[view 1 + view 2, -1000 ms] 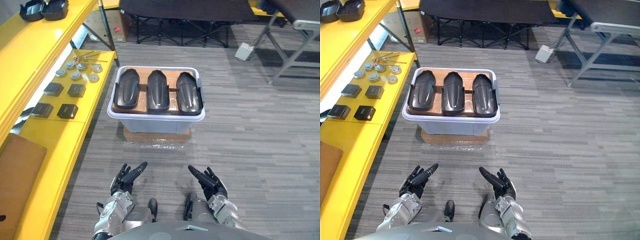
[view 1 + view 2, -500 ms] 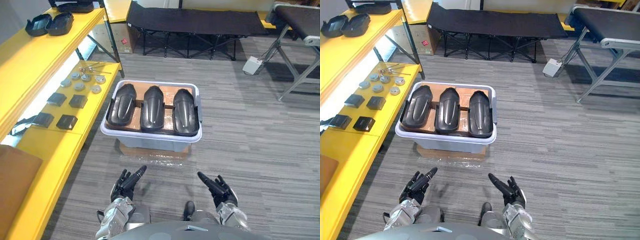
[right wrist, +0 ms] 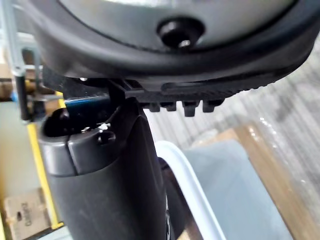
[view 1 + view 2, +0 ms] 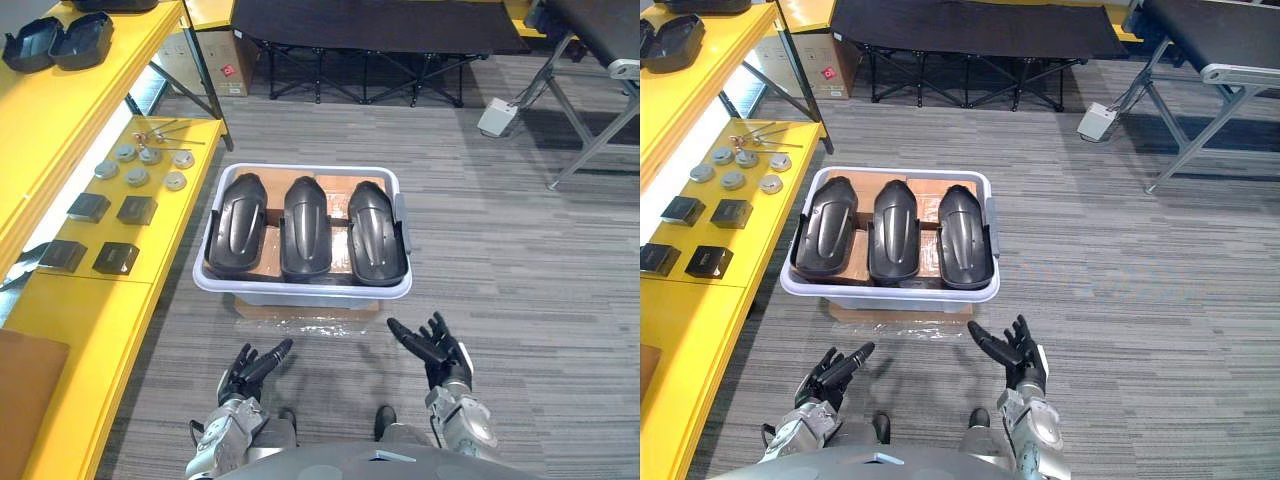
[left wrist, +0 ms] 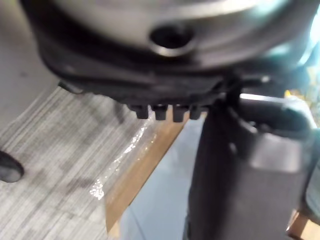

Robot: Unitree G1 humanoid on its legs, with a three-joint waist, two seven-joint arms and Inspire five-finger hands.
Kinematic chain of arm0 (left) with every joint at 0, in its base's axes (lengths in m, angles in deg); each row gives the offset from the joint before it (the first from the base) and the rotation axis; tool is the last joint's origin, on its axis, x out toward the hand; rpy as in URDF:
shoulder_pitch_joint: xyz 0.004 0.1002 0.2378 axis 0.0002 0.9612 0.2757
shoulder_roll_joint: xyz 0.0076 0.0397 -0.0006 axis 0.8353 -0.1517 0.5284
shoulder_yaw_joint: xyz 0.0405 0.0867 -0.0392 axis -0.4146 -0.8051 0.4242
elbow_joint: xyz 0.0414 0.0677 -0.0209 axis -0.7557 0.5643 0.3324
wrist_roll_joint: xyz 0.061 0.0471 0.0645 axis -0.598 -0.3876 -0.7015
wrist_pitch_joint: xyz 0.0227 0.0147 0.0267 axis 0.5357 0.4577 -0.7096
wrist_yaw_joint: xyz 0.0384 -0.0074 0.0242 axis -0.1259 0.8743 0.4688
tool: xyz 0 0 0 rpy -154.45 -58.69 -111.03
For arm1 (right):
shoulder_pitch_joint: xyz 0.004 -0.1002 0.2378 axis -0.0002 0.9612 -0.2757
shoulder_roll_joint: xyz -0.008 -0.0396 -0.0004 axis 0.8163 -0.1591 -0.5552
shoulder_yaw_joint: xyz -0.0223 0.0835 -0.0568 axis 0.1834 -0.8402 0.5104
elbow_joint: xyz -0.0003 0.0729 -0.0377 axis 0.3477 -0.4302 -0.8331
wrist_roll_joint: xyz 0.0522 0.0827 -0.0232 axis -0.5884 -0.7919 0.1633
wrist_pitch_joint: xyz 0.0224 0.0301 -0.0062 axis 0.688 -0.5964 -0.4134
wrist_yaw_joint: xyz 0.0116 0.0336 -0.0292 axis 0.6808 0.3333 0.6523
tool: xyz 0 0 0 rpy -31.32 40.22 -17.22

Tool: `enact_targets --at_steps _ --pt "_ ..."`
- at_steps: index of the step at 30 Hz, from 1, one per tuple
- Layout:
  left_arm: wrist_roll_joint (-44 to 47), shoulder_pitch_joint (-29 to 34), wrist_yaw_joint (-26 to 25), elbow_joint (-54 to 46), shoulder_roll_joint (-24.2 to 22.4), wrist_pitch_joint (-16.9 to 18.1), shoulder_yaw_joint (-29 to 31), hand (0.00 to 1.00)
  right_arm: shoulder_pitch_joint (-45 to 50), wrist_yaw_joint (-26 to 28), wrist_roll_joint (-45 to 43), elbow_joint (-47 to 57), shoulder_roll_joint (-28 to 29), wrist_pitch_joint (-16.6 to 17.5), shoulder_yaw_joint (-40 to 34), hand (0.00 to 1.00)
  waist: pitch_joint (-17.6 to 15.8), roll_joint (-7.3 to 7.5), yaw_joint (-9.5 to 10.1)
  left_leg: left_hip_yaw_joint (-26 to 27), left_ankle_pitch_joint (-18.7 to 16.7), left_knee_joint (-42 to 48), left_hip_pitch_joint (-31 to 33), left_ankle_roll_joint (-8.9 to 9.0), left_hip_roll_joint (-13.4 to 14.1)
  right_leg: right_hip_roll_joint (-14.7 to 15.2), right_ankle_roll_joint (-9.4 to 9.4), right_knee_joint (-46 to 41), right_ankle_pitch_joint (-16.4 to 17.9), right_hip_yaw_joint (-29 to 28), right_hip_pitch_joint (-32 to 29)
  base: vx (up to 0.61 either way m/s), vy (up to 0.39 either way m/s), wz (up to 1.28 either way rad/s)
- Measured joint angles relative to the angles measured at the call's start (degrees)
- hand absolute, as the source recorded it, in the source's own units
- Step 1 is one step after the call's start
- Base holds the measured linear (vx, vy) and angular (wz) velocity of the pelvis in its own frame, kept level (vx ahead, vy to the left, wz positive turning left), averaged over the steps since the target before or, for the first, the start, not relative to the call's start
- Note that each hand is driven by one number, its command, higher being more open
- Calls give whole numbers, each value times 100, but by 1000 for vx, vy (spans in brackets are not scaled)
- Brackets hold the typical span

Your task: Walk over and take three plastic housings, then place them on the shelf

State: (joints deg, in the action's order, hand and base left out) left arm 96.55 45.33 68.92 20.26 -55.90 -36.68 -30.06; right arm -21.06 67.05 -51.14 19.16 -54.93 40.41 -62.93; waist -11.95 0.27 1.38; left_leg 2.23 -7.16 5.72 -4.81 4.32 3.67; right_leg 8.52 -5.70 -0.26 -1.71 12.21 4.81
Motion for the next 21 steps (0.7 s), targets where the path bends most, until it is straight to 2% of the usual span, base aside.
enact_targets --at_steps 3,7,12,14,18,21 --pt "-22 0 23 -5 84 12 -4 100 -18 -135 -10 525 -82 -17 -22 100 -29 44 3 52 -57 -3 64 -25 64 -48 17 -181 121 -14 -187 -95 -39 -11" --pt "-21 -14 81 -28 216 31 7 100 -375 -207 -23 768 -281 -241 -183 100 -144 168 0 53 -132 291 421 -10 102 -53 63 -436 275 -7 -506 -154 -53 -6" --pt "-23 -45 121 -137 356 87 11 100 -1017 -532 -129 769 -852 -500 -379 100 -495 232 98 -56 -161 585 730 12 104 -56 63 -617 299 5 -696 -116 -20 9" --pt "-37 -55 130 -191 417 150 9 100 -1475 -760 -286 763 -1086 -636 -515 100 -668 258 168 -126 -166 780 939 -33 97 -56 89 -722 280 21 -840 -62 0 10" --pt "-36 -139 152 -244 479 191 8 100 -2377 -1034 -488 616 -1510 -769 -591 100 -1046 233 244 -204 -190 1057 1150 -59 63 -12 98 -991 281 21 -1033 -29 15 10" --pt "-35 -267 227 -232 496 274 -14 100 -3151 -1066 -518 59 -1877 -840 -654 100 -1272 180 341 -294 -204 1283 1446 -83 -13 60 110 -1300 307 26 -1325 -54 41 16"
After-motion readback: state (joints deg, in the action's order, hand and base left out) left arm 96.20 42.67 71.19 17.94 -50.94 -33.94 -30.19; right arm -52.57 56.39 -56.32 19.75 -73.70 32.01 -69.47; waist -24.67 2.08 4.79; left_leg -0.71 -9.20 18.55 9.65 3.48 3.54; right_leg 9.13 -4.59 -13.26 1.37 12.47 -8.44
